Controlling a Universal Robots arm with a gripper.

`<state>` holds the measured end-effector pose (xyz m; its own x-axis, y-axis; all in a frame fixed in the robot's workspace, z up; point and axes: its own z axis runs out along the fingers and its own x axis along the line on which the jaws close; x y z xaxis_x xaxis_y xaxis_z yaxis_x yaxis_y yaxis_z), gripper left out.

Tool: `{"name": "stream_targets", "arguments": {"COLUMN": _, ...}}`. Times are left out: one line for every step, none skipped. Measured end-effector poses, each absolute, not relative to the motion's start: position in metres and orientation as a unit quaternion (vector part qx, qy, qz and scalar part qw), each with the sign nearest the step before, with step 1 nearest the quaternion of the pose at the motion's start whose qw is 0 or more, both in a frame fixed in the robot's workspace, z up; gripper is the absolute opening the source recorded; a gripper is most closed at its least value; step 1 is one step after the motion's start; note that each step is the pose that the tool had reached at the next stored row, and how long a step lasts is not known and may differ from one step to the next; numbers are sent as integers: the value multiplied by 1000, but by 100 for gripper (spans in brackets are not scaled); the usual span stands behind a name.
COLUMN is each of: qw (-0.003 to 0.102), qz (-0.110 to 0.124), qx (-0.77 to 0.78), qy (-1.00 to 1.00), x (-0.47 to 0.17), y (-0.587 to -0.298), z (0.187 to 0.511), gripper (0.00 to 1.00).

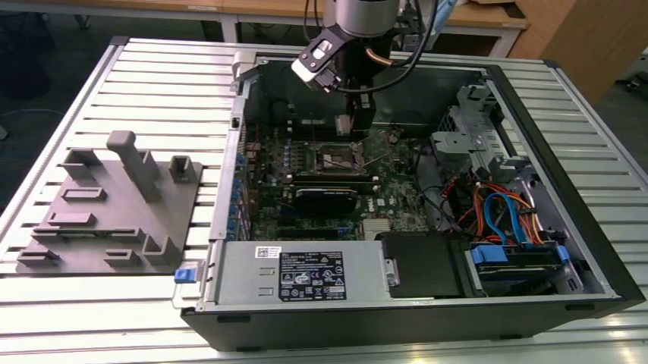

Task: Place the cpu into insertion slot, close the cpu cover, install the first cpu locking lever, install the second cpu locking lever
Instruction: 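Place the cpu into insertion slot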

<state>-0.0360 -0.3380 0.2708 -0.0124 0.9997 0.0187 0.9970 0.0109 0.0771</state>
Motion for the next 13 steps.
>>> {"name": "stream_targets", "arguments": {"qw": 20, "qz": 34, "qx": 702, "qy": 711, "x": -36, "y": -338, "z": 271, "gripper": 54}}
{"name": "stream_targets", "arguments": {"qw": 20, "qz": 34, "qx": 702, "qy": 711, "x": -36, "y": -338, "z": 270, "gripper": 54}}
{"name": "stream_targets", "arguments": {"qw": 21, "qz": 34, "qx": 702, "qy": 711, "x": -36, "y": -338, "z": 270, "gripper": 54}}
{"name": "stream_targets", "arguments": {"qw": 21, "qz": 33, "qx": 702, "qy": 711, "x": -36, "y": -338, "z": 269, "gripper": 54}}
{"name": "stream_targets", "arguments": {"qw": 22, "qz": 32, "qx": 702, "qy": 711, "x": -36, "y": -338, "z": 267, "gripper": 54}}
{"name": "stream_targets", "arguments": {"qw": 22, "qz": 32, "qx": 702, "qy": 711, "x": -36, "y": -338, "z": 266, "gripper": 54}}
{"name": "stream_targets", "arguments": {"qw": 22, "qz": 31, "qx": 702, "qy": 711, "x": -36, "y": -338, "z": 264, "gripper": 54}}
{"name": "stream_targets", "arguments": {"qw": 22, "qz": 31, "qx": 702, "qy": 711, "x": -36, "y": -338, "z": 262, "gripper": 54}}
{"name": "stream_targets", "arguments": {"qw": 22, "qz": 31, "qx": 702, "qy": 711, "x": -37, "y": -338, "z": 260, "gripper": 54}}
{"name": "stream_targets", "arguments": {"qw": 21, "qz": 30, "qx": 702, "qy": 711, "x": -37, "y": -338, "z": 258, "gripper": 54}}
{"name": "stream_targets", "arguments": {"qw": 21, "qz": 30, "qx": 702, "qy": 712, "x": -37, "y": -338, "z": 257, "gripper": 54}}
{"name": "stream_targets", "arguments": {"qw": 21, "qz": 30, "qx": 702, "qy": 712, "x": -38, "y": -338, "z": 255, "gripper": 54}}
{"name": "stream_targets", "arguments": {"qw": 21, "qz": 30, "qx": 702, "qy": 712, "x": -39, "y": -338, "z": 253, "gripper": 54}}
